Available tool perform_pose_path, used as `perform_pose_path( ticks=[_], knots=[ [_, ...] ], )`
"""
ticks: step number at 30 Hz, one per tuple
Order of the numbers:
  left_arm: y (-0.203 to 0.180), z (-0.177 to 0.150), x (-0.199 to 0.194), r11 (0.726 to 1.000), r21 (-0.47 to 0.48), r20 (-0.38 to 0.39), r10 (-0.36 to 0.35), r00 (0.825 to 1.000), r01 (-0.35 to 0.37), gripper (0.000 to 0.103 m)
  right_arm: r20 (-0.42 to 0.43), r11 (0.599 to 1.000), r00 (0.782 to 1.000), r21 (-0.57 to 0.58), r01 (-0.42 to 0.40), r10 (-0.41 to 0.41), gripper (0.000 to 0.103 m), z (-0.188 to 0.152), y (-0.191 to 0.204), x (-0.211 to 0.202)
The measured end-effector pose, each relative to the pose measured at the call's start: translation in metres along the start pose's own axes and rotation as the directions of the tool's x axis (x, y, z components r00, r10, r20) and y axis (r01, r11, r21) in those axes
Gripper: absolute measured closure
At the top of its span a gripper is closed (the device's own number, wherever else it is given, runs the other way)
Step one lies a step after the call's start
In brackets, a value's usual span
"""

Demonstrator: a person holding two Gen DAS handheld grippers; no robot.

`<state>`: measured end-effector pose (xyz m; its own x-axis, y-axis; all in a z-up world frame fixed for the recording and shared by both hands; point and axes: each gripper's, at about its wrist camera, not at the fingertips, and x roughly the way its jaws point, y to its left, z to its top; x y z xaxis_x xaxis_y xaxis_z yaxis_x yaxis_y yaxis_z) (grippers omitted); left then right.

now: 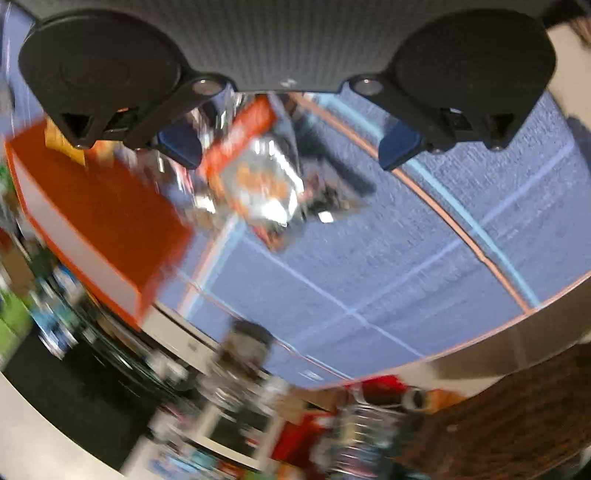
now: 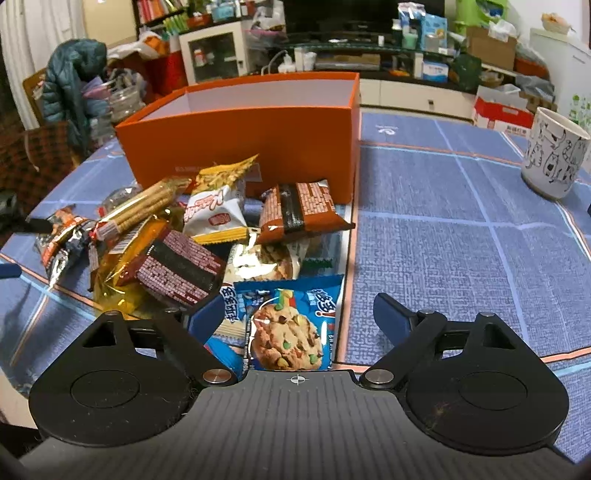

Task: Organize snacks
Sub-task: 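Reach the left tool to the grey cat-print bag while the right tool approaches a blue cookie packet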

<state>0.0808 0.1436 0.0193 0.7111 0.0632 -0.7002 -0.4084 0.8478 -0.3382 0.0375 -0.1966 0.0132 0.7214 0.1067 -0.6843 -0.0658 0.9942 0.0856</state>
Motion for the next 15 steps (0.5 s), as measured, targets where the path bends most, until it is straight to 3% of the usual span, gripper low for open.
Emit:
perform_pose_path(
  ticks=[3,6,8,10,11,15],
  knots=[
    [-0.003,0.013,-0.008,0.99,-0.101,0.135,0.112,0.985,-0.099,0.002,0.006,1.0,1.0,-0.003,-0.001,0.001,0.021,0.0,0.002,-0.001],
    [-0.016,0.018,-0.001,0.989,-0.107,0.137,0.113,0.984,-0.099,0.002,0.016,1.0,1.0,-0.006,-0.001,0.001,0.02,0.002,0.003,-0.004],
    [-0.028,0.013,0.011,0.988,-0.041,0.117,0.155,0.981,-0.151,0.002,0.022,1.0,1.0,-0.01,0.003,-0.003,0.02,0.002,0.004,-0.005],
    [-0.043,0.007,0.024,0.963,0.06,0.084,0.259,0.962,-0.264,0.002,0.026,1.0,1.0,-0.016,0.006,-0.006,0.02,0.002,0.005,-0.007],
    [-0.05,0.001,0.029,0.945,0.12,0.079,0.298,0.951,-0.306,0.001,0.028,1.0,1.0,-0.02,0.009,-0.008,0.019,0.002,0.006,-0.007],
    [-0.055,-0.019,0.017,0.86,0.351,0.185,0.325,0.927,-0.371,0.001,0.03,1.0,0.999,-0.02,0.016,-0.015,0.019,0.001,0.004,-0.009]
  ],
)
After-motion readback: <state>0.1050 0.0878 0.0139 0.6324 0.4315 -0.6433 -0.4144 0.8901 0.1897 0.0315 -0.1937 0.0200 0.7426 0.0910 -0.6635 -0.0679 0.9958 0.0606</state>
